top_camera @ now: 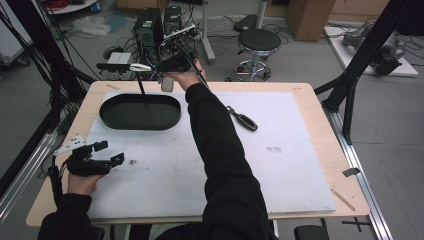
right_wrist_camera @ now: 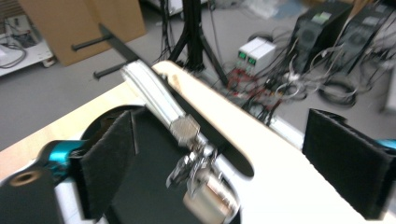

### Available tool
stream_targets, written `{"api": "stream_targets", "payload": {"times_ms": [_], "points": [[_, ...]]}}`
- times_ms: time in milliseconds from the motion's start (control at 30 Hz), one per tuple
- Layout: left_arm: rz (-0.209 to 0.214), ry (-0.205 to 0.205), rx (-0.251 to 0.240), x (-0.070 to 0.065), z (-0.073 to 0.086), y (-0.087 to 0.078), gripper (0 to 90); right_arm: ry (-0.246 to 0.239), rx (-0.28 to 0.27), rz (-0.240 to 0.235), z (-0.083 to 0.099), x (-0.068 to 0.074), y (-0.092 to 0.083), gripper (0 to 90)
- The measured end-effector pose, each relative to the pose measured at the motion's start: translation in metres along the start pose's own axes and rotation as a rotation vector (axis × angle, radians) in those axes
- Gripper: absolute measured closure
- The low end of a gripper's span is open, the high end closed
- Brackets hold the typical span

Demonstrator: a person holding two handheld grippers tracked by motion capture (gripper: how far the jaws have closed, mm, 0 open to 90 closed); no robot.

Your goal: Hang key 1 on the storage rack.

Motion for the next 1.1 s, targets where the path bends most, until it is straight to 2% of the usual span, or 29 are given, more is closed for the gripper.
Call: {"api": "stream_targets", "payload": {"times_ms": [33,100,300,400,733,900,1100], "points": [[-0.001,-0.001,-0.001,0.0,0.0,0.0,1.7,0.002,0.014,0.006,0.002,0.0,-0.002,0.6],[-0.001,0.0,0.0,-0.001,0.0,0.0,1.8,-0.016,0.025,0.031,0.007,0.0,-0.008,0.7],[-0.006,0.01,0.001,-0.002,0.0,-0.002,1.7,-0.016,0.01,0.032,0.023,-0.003,-0.029,0.7],[-0.009,0.008,-0.001,-0.002,0.0,-0.003,1.8,-0.038,-0.003,0.041,0.03,-0.006,-0.039,0.7],[-0.011,0.015,0.007,-0.004,0.0,-0.003,1.8,0.001,-0.039,0.069,0.053,-0.022,-0.074,0.7],[-0.011,0.021,0.013,-0.004,0.0,-0.003,1.7,0.004,-0.042,0.078,0.065,-0.026,-0.086,0.7],[-0.013,0.024,0.02,-0.006,0.001,-0.002,1.7,0.004,-0.045,0.096,0.088,-0.033,-0.104,0.7]]}}
Point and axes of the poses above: each handheld gripper's, and its own axes: y roughly forward along the jaws, z roughly out of its underside, x roughly to its left, the point moved 4 cm from there along y, roughly forward along the jaws
